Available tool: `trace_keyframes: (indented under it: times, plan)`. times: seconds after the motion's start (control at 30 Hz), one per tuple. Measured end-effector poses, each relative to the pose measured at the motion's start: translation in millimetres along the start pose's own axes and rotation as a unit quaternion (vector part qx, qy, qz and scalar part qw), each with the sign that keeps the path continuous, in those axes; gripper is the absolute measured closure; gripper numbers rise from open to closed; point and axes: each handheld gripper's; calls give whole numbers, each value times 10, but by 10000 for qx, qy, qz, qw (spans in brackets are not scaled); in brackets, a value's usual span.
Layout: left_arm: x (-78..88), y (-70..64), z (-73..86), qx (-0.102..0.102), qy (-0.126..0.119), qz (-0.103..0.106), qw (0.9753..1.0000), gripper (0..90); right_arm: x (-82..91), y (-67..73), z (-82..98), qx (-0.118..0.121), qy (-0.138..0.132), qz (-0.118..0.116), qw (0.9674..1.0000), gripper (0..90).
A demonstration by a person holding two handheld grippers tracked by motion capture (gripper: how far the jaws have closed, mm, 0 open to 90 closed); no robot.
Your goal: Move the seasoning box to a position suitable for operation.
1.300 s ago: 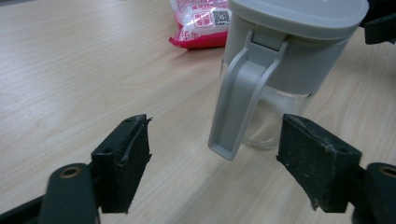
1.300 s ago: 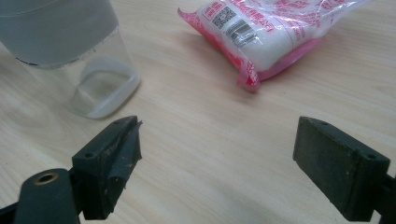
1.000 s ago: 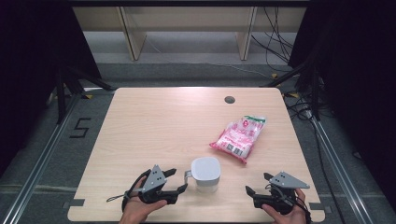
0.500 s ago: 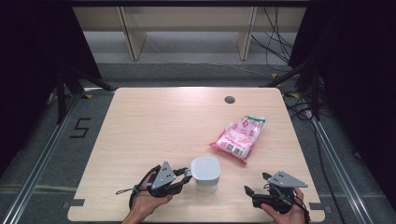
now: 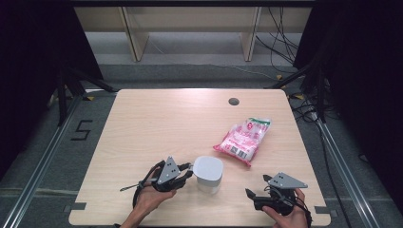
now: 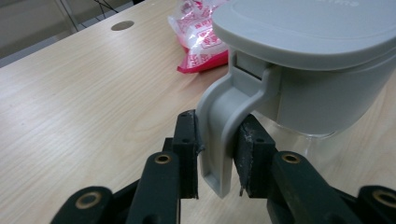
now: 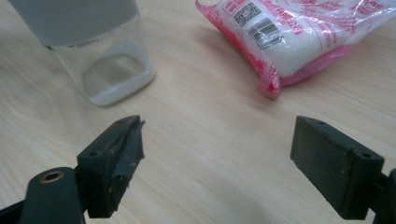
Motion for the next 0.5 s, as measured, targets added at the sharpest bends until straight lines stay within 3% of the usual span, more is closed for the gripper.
trace_keyframes:
  times: [0.07,0.1,0.13,0.17,0.2,0.3,0.37,0.5]
  plan:
    - [40,33,12,127,-62,28,9999,726,-4,3,-4,-35,-31,-36,10000,177]
    - [57,46,13,142,-87,-7,9999,792,-4,-8,-6,-4,-52,-21,10000,178]
    - [79,55,11,141,-84,-119,9998,803,-5,-7,-5,-20,-53,-13,10000,179]
    - [96,75,2,-12,-128,-280,9995,831,-5,-5,-3,-53,-49,-36,10000,179]
    - [114,92,-7,24,-205,-288,9994,884,-4,-10,-1,-18,-47,-37,10000,179]
    - [127,120,-19,88,-336,-151,9993,851,-12,-1,-7,-23,-51,-19,10000,179]
    - [129,128,-22,-40,-303,-234,9993,793,-11,11,-4,-27,-18,-111,9999,179]
    - [98,112,5,-116,-177,-126,9997,758,0,22,-8,-88,12,-43,10000,180]
Point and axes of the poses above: each handheld gripper's, and its own axes: x roughly backward along the jaws, z roughly out of its underside, y roughly to its left, and after that the axes turned 6 degrees about y, right-handed
